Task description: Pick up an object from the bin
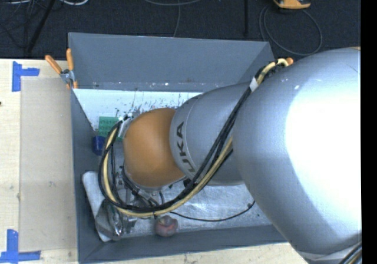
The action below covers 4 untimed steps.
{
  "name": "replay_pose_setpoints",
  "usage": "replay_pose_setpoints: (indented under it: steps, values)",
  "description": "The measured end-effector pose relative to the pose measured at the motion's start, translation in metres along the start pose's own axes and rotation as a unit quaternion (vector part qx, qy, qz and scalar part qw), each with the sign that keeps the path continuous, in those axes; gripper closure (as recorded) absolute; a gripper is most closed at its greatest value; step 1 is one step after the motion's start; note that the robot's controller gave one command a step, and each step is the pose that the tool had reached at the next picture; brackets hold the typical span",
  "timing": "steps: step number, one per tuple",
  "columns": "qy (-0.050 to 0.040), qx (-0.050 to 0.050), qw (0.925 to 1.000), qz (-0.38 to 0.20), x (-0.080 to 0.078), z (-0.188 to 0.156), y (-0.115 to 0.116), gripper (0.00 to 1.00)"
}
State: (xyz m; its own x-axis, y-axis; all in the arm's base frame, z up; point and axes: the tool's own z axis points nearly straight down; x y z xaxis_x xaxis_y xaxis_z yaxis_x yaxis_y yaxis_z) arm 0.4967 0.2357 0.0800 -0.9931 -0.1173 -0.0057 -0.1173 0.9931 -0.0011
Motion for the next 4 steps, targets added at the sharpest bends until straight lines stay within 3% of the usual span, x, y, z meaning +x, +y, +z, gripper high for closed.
replay_pose_setpoints:
  steps: [1,2,3,4]
  values:
    - [0.0094,0.005,0.9999,0.005,0.002,0.0,-0.006,1.0]
    - [-0.001,-0.001,0.9922,-0.125,-0.014,-0.163,-0.01,1.0]
    - [0.0057,0.0,0.9999,0.011,0.016,-0.093,0.005,1.0]
    - [0.0041,0.0,0.9999,0.012,0.015,-0.095,0.005,0.0]
